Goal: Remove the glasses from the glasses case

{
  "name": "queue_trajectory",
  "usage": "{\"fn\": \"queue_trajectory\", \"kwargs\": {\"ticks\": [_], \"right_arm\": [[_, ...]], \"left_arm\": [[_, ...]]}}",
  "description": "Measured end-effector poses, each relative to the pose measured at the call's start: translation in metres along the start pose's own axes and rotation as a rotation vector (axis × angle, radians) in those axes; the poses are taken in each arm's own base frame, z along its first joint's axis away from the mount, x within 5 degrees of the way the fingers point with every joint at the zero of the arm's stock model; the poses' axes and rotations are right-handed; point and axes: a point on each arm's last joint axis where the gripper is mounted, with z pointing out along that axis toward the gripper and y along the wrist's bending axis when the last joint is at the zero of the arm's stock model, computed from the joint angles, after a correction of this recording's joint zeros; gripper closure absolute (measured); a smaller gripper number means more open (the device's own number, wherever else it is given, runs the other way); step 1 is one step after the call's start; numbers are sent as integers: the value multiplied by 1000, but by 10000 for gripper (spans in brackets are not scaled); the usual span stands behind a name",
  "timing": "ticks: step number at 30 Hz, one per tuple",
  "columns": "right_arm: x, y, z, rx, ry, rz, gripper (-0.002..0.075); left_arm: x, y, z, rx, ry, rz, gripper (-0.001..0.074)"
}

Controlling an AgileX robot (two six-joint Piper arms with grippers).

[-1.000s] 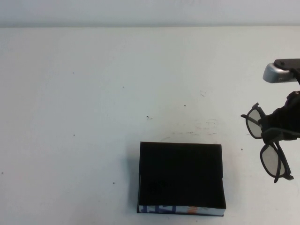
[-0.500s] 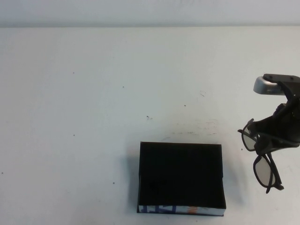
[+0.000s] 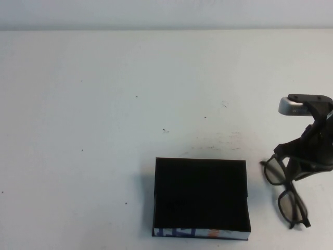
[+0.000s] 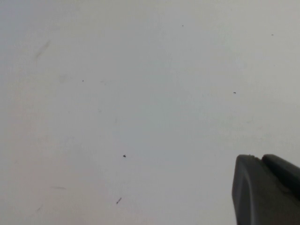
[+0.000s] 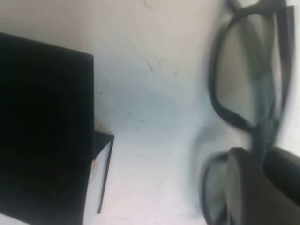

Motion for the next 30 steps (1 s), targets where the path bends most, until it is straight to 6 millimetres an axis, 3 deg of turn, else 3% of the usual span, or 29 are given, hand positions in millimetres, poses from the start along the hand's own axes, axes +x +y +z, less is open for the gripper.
{"fn": "queue_trajectory", "kwargs": {"ticks": [7, 13, 16, 21, 26, 30], "right_arm": [[0, 0, 1, 0, -1, 3, 560], [2, 3, -13, 0, -46, -61, 545], [7, 9, -33, -7, -118, -116, 571], [24, 23, -82, -12, -305, -198, 708], [54, 36, -140, -7, -560, -236, 738], [88, 41, -173, -3, -756, -249, 741]], "left_arm": [[0, 0, 0, 0, 0, 0, 740], [0, 0, 0, 0, 0, 0, 740], [0, 0, 0, 0, 0, 0, 740], [0, 0, 0, 0, 0, 0, 740], [0, 0, 0, 0, 0, 0, 740], [0, 0, 0, 0, 0, 0, 740]]}}
